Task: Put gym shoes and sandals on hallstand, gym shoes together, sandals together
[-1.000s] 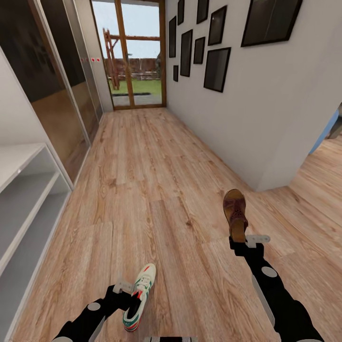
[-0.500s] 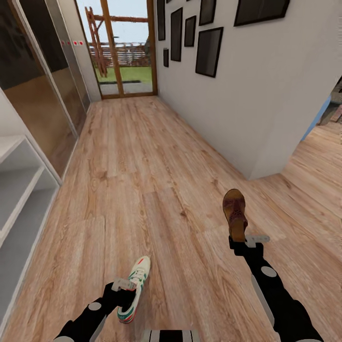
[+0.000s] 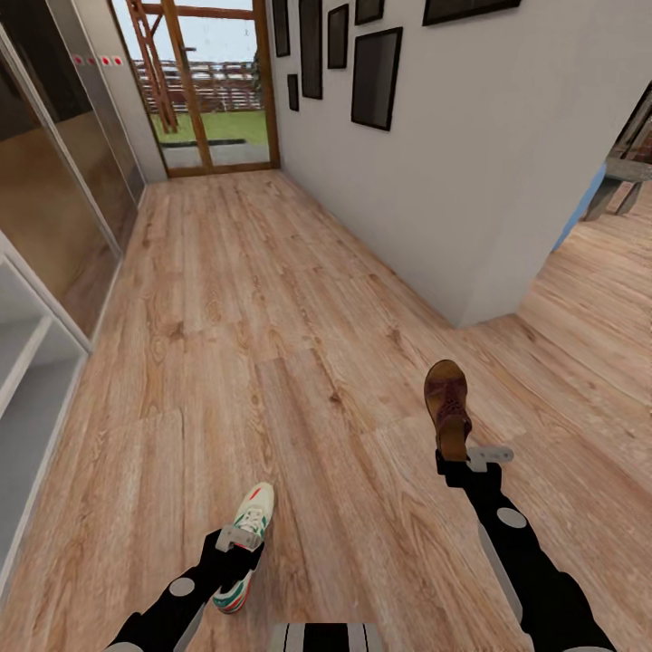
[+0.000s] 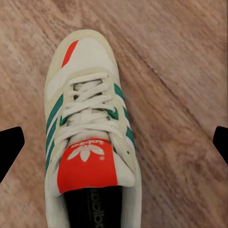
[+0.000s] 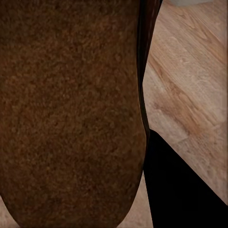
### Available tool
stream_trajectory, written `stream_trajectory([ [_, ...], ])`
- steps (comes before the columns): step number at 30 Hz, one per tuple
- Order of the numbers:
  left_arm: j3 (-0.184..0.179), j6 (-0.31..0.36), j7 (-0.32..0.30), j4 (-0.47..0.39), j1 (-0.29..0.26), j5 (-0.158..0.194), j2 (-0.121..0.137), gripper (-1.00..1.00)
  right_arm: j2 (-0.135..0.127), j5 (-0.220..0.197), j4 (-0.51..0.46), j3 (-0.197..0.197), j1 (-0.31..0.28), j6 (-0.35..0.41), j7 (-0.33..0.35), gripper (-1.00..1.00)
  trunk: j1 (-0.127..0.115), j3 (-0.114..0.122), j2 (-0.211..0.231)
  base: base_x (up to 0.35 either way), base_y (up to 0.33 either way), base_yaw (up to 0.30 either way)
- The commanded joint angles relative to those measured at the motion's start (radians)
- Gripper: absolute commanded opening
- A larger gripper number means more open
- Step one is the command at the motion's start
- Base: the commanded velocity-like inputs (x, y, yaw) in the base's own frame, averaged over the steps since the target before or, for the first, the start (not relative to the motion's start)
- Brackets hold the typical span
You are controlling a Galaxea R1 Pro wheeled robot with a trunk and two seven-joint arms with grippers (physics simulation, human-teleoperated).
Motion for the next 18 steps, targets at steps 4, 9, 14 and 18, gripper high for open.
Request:
stream_trajectory([
  [4, 0.009, -0.008, -0.005, 0.0, -0.001, -0.009, -0.001, 1.0, 0.0, -0.002, -0.002, 0.001, 0.0, 0.006, -0.004, -1.0, 0.0, -0.001, 0.0, 0.0, 0.0, -0.024],
  [9, 0.009, -0.009, -0.005, -0.001, -0.002, -0.009, -0.002, 1.0, 0.0, -0.001, -0.002, 0.001, 0.0, 0.006, -0.004, -1.0, 0.0, -0.001, 0.0, -0.006, 0.0, -0.007],
  [14, 0.009, -0.01, -0.005, 0.0, -0.002, -0.008, -0.002, 1.0, 0.0, -0.001, -0.002, 0.001, 0.0, 0.006, -0.004, -1.0, 0.0, -0.001, 0.0, -0.185, 0.0, -0.002],
  [18, 0.009, -0.01, -0.005, -0.001, -0.002, -0.008, -0.003, 1.0, 0.0, -0.001, -0.002, 0.001, 0.0, 0.006, -0.004, -1.0, 0.0, -0.001, 0.0, -0.236, 0.0, 0.0],
])
